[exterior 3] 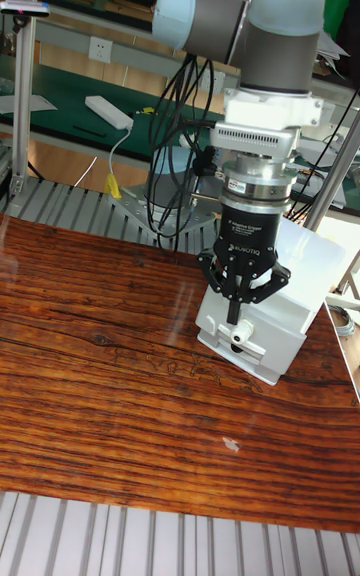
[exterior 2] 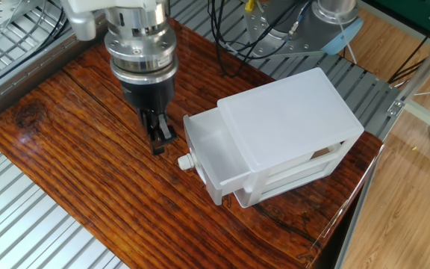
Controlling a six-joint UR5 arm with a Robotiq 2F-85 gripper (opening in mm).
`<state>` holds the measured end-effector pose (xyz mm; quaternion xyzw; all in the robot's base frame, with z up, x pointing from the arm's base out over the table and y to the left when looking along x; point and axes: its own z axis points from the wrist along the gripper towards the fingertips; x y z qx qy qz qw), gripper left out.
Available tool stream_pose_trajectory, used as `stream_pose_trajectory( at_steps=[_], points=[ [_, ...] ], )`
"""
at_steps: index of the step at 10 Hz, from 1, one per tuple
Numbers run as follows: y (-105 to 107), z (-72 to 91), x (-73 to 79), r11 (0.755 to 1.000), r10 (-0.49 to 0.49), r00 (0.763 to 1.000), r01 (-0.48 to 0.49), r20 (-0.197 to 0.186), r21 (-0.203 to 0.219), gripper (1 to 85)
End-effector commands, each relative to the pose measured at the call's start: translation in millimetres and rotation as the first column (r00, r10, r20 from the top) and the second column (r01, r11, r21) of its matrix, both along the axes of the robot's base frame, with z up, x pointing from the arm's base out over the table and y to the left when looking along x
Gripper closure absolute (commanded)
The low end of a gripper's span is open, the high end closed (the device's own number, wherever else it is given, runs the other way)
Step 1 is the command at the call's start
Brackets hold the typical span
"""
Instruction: Use the gripper to push and close the drawer
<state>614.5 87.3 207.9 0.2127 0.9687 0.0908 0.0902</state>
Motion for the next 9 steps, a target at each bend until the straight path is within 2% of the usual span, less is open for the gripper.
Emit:
stream_pose_trajectory(
  at_steps=[1, 5, 9],
  points=[
    [1.0, -6.2, -3.5, 0.999, -0.039, 0.999, 0.039, -0.005, -0.034, 76.7],
    [11.9, -4.1, -9.0, 0.999, -0.054, 0.998, 0.054, -0.021, 0.004, 67.3],
    [12.4, -3.9, -5.6, 1.000, -0.007, 1.000, 0.007, 0.002, -0.009, 53.0]
  ],
)
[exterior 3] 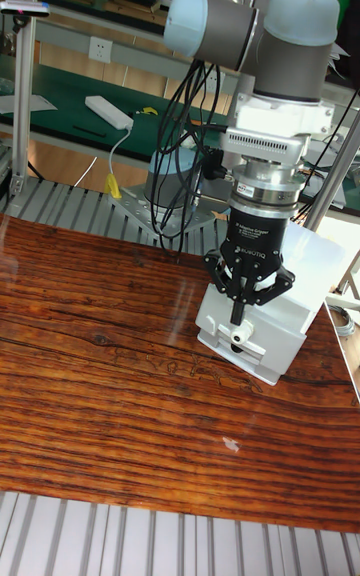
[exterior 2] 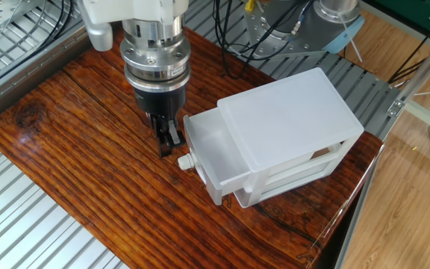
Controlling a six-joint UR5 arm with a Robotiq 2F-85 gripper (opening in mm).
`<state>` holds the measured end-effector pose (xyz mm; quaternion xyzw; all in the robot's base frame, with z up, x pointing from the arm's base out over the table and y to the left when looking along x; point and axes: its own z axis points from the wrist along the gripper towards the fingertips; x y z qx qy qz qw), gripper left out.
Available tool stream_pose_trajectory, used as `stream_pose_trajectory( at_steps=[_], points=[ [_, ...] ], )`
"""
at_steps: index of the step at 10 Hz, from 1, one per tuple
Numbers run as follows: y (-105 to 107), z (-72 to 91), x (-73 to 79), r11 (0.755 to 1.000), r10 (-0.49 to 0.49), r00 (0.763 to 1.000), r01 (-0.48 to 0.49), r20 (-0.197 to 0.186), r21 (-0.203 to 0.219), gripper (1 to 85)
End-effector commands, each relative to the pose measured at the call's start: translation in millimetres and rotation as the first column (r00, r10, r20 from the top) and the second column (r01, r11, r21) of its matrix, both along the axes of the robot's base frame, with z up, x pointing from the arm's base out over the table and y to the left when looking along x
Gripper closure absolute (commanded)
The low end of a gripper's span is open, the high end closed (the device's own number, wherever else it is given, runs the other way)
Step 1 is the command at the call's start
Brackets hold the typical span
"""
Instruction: Use the gripper to push and close the drawer
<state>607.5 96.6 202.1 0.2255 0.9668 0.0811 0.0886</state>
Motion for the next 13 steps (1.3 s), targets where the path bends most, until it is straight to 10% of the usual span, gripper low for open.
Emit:
stream_pose_trajectory(
  at_steps=[1, 6, 13],
  points=[
    [2.8, 1.8, 1.8, 1.000, 0.029, 0.999, -0.029, 0.014, 0.003, 51.7],
    [24.4, -2.4, -1.1, 0.998, -0.017, 1.000, 0.016, 0.020, 0.054, 34.3],
    [18.3, -2.4, -3.9, 0.996, 0.093, 0.995, -0.093, 0.030, 0.004, 11.3]
  ],
)
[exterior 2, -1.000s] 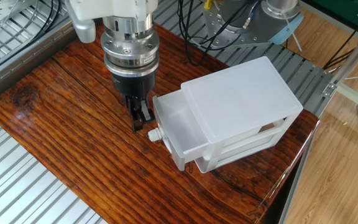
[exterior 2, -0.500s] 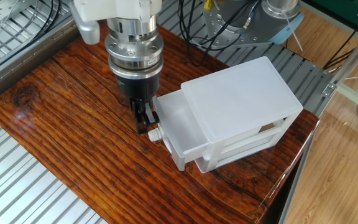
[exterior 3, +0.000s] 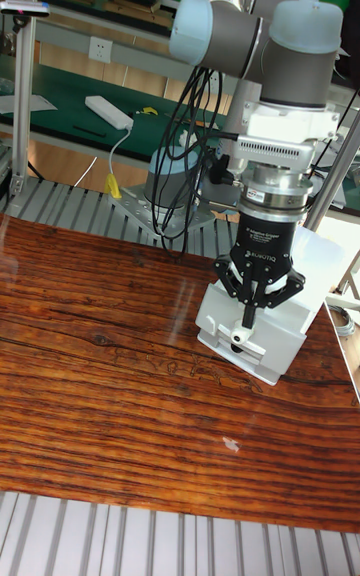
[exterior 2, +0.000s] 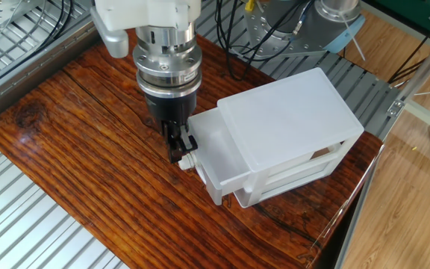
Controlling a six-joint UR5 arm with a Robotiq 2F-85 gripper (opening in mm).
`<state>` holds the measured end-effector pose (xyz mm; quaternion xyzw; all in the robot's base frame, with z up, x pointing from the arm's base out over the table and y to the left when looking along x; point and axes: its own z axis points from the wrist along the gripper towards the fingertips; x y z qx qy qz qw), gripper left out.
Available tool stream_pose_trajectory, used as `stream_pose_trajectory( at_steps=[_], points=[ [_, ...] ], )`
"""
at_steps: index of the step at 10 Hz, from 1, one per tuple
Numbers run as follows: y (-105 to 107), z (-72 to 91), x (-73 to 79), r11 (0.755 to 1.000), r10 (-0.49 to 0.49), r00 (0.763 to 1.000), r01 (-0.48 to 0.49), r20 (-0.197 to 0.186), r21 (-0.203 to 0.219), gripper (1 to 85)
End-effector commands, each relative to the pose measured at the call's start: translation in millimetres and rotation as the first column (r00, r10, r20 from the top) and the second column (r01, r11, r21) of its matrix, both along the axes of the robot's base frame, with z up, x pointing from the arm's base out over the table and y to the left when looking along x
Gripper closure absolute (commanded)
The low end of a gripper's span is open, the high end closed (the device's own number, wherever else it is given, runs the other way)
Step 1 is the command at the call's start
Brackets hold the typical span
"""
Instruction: Use the gripper to push and close the drawer
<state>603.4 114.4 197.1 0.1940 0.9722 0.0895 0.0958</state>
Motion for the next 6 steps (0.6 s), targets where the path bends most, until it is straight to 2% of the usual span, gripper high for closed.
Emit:
stream_pose_trajectory(
  at_steps=[1, 2, 3, 4, 5, 6],
  points=[
    [1.3, 2.7, 0.2, 0.999, 0.040, 0.999, -0.040, 0.009, 0.001, 5.0],
    [5.4, 2.5, -5.8, 0.998, 0.055, 0.998, -0.055, -0.011, 0.015, 0.7],
    [16.0, 2.2, -22.8, 0.996, 0.070, 0.995, -0.065, -0.071, 0.058, 0.7],
    [16.0, 2.6, -21.6, 0.997, 0.063, 0.996, -0.059, -0.068, 0.059, 0.7],
    [8.3, 1.8, -16.8, 0.998, 0.055, 0.997, -0.053, -0.052, 0.027, 1.0],
    [6.4, 2.0, -11.7, 0.999, 0.040, 0.999, -0.039, -0.036, 0.023, 6.0]
  ],
)
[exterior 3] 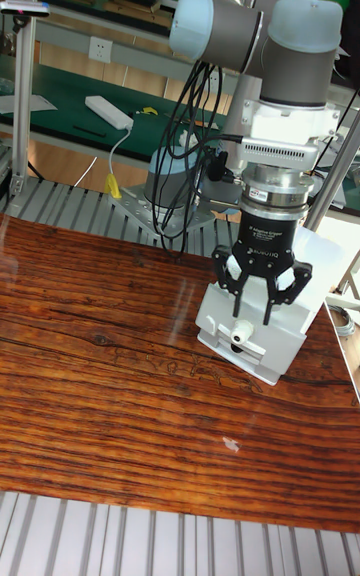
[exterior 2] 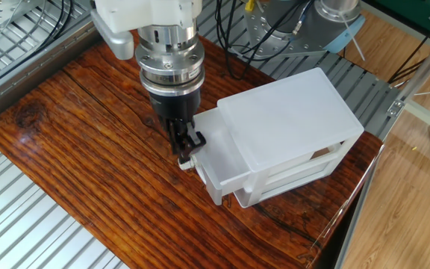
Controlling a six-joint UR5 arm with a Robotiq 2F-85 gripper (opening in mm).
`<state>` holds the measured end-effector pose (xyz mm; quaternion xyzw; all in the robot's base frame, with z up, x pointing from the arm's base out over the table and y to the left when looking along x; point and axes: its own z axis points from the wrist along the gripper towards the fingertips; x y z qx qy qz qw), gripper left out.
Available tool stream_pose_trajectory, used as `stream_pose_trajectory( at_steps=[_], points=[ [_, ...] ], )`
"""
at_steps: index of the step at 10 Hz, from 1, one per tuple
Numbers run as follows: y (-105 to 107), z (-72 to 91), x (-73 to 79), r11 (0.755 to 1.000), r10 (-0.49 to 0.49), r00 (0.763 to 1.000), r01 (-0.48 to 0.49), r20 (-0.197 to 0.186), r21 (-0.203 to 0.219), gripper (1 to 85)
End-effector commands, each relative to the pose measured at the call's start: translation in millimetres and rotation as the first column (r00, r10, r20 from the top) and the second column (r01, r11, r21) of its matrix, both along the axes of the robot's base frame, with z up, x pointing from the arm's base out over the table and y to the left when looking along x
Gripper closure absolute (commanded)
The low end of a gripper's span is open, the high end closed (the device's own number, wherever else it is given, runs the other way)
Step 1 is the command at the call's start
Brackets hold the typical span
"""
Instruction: Use the gripper to push and close the drawer
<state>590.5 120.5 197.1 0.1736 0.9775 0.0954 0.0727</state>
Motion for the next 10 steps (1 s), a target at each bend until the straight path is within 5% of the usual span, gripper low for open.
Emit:
stream_pose_trajectory(
  at_steps=[1, 5, 7, 10],
  points=[
    [-0.6, 2.8, 9.8, 1.000, -0.031, 0.999, 0.030, 0.030, 0.009, 9.7],
    [-8.8, -2.2, 17.4, 0.998, -0.059, 0.998, 0.059, 0.020, 0.002, 14.0],
    [-5.5, -12.8, 13.4, 0.995, -0.103, 0.995, 0.103, -0.002, -0.009, 35.3],
    [-0.2, -14.5, 10.2, 0.996, -0.088, 0.996, 0.088, -0.012, -0.001, 33.7]
  ],
)
